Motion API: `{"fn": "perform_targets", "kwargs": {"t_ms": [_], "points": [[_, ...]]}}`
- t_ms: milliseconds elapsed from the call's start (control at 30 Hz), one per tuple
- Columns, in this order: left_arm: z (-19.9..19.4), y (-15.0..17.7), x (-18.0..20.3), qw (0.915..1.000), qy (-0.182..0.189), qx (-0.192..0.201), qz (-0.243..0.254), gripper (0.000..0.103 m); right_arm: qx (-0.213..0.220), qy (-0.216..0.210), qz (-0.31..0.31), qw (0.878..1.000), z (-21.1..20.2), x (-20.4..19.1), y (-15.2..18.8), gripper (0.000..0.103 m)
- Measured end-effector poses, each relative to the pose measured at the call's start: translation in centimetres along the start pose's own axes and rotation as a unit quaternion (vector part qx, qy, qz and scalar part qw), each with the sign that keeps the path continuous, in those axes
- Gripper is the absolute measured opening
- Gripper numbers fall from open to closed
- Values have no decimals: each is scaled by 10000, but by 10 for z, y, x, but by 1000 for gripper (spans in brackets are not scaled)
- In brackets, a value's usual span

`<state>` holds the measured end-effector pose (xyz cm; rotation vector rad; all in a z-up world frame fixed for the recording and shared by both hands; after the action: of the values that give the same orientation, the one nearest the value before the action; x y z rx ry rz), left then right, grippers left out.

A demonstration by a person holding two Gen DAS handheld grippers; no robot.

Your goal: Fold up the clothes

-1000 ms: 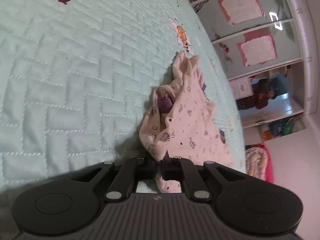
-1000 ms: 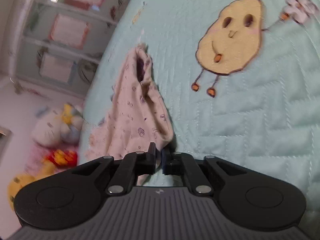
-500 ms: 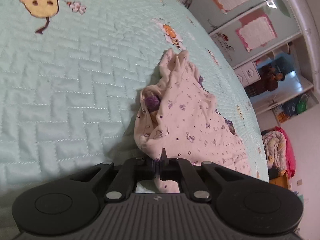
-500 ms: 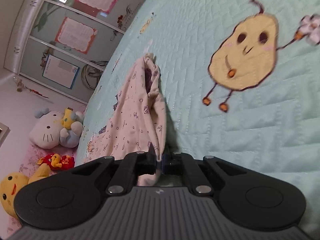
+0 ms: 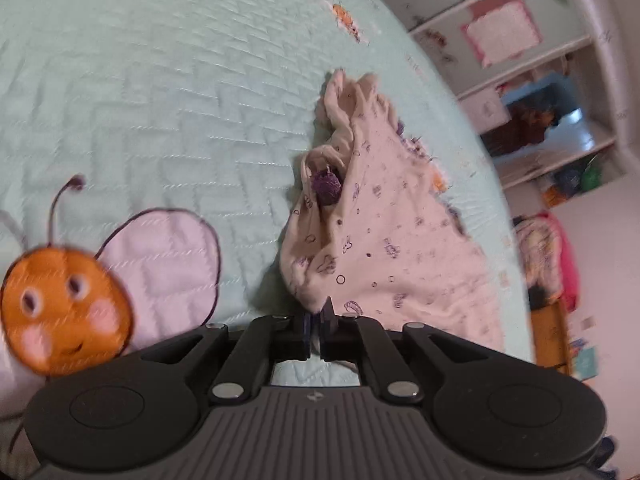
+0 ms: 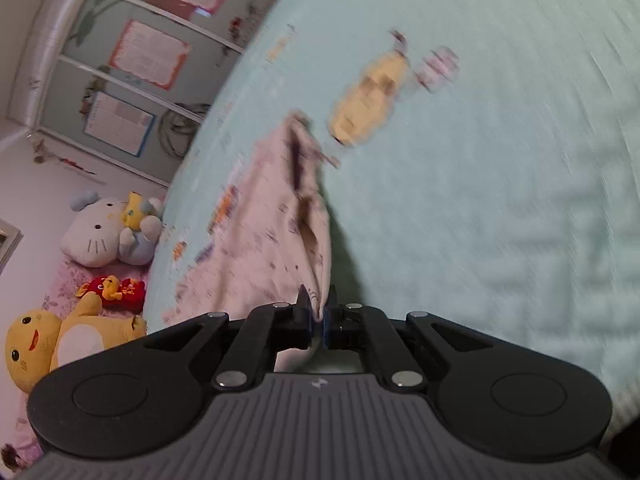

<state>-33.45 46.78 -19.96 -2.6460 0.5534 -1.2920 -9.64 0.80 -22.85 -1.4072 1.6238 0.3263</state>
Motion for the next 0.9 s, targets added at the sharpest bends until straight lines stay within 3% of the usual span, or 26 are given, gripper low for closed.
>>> {"fn": "perform_targets", "kwargs": {"t_ms": [133, 200, 267, 367, 533, 667, 900], "points": [[-32, -4, 14, 9989, -81, 372, 288, 8, 526, 293, -282, 9978, -24, -10, -3, 10], [-47, -8, 26, 9968, -124, 599, 524, 14, 957, 502, -806, 9909, -40, -27, -5, 10], [-51, -11, 41, 9943, -87, 735, 771, 18, 1165, 419, -1290, 9839, -48, -47, -4, 10], [-39, -5, 66, 9914, -14, 736, 1078, 20, 809, -111, -1585, 9840, -31, -66, 4, 15], [-13, 12, 90, 9857, 116, 571, 1580, 21, 141, -357, -2034, 9783, 11, -94, 33, 17], [17, 10, 101, 9804, -105, 569, 1882, 24, -113, -261, -2665, 9634, 30, -120, 42, 29], [64, 1, 102, 9720, -621, 381, 2236, 25, -381, -204, -3081, 9504, 78, -149, 41, 29]]}}
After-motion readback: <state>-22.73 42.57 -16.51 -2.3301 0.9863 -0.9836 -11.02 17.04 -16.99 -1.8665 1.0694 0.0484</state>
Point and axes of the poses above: each gripper's, at about its wrist camera, not at the fingertips, and z roughly the way its jaws point, x to its right, y to its underside, the point moved 1 cm from there along z, roughly the way its jaws point, and after that the axes turned 4 degrees about -z, right-handed, at the moved point
